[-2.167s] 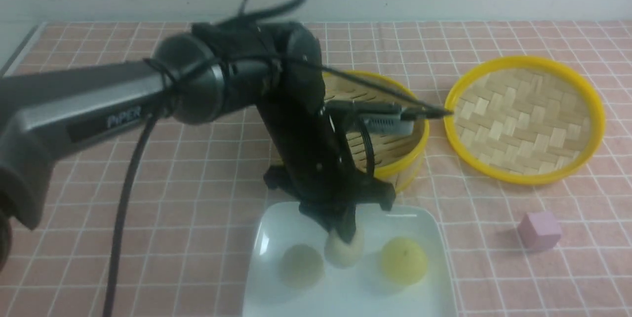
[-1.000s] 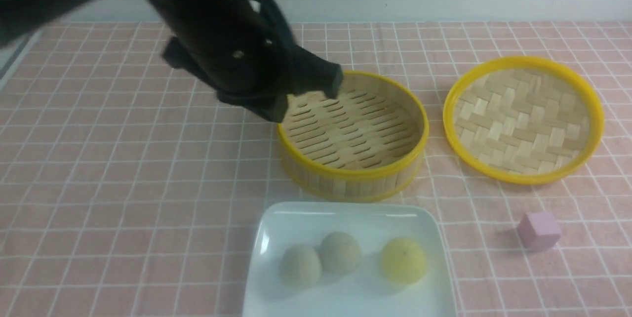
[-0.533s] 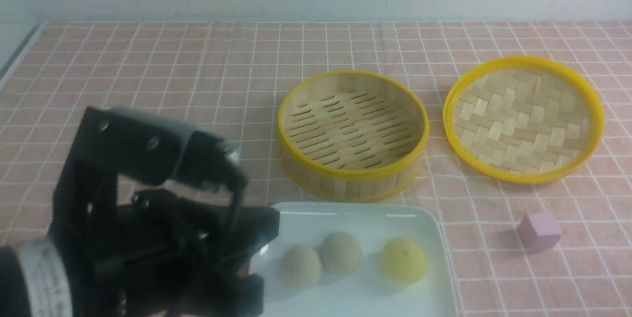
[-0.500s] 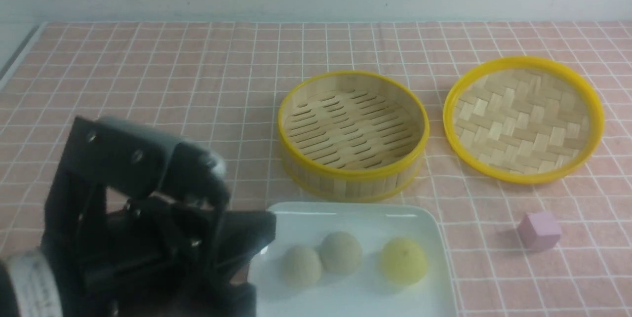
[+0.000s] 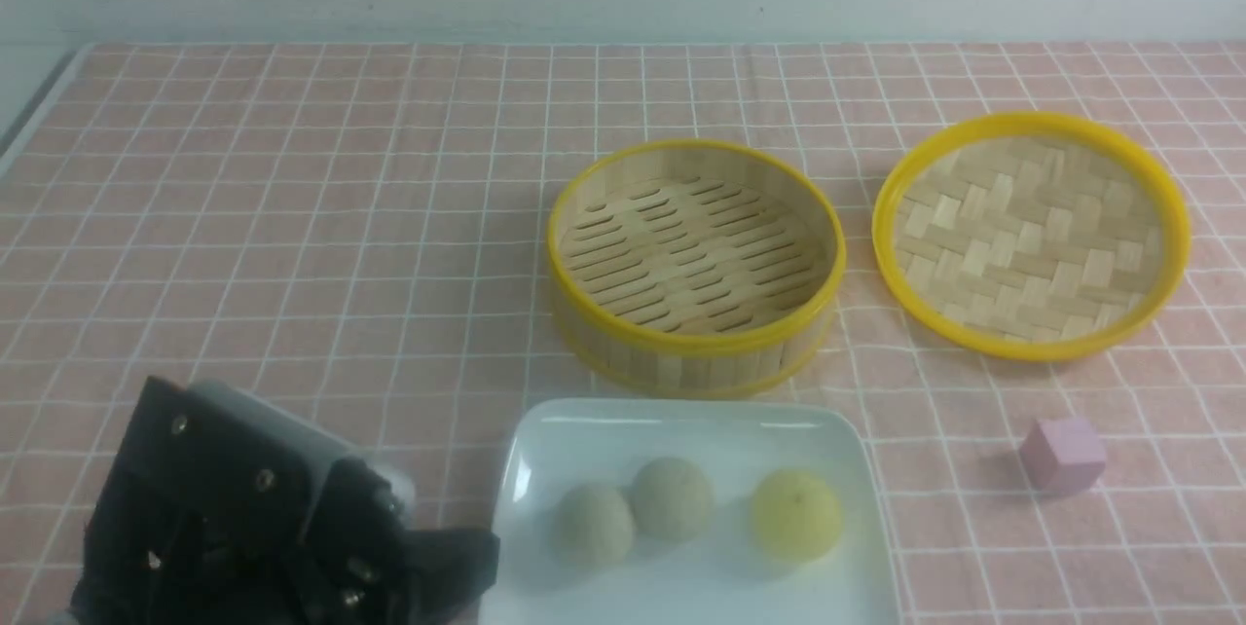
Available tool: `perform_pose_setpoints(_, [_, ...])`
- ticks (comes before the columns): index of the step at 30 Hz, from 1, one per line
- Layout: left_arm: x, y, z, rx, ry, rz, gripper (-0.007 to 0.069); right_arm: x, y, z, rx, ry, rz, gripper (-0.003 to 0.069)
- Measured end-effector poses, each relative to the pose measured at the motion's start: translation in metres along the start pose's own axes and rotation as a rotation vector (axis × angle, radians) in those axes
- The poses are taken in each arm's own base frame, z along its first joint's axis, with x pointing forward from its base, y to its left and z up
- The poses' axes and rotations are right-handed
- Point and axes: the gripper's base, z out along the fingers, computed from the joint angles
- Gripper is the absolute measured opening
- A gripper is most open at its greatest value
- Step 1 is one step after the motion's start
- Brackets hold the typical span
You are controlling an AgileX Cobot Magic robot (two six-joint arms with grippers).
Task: Put the steamed buns into the plate on the pink tablecloth.
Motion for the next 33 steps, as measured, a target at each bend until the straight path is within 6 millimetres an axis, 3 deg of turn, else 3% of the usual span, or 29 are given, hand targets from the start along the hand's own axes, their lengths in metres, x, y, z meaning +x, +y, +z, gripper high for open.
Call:
perform_pose_setpoints(6, [0.002,0.007,-0.011,-0.056,0.013,0.058,0.0022,0.0,0.0,0.0,0.0,0.0,0.0,0.0239])
perform_pose_setpoints(9, [-0.001,0.02,-0.028,-0.144,-0.037,0.023,0.0027,0.0,0.0,0.0,0.0,0.0,0.0,0.024])
perform_pose_setpoints(10, [0.0,0.03,-0.042,-0.218,-0.091,0.002,0.0029,0.0,0.0,0.0,0.0,0.0,0.0,0.024])
perform_pose_setpoints(13, [0.012,0.046,-0.062,-0.35,-0.184,-0.016,0.003,0.0,0.0,0.0,0.0,0.0,0.0,0.024])
perform_pose_setpoints(17, [0.048,0.064,-0.076,-0.545,-0.265,-0.042,0.0034,0.0,0.0,0.0,0.0,0.0,0.0,0.024])
perform_pose_setpoints(23, [0.102,0.085,-0.076,-0.805,-0.335,-0.165,0.0041,0.0,0.0,0.0,0.0,0.0,0.0,0.024])
perform_pose_setpoints(26, [0.112,0.09,-0.073,-0.85,-0.337,-0.202,0.0041,0.0,0.0,0.0,0.0,0.0,0.0,0.024])
perform_pose_setpoints(33, [0.111,0.091,-0.073,-0.866,-0.369,-0.198,0.0049,0.0,0.0,0.0,0.0,0.0,0.0,0.024])
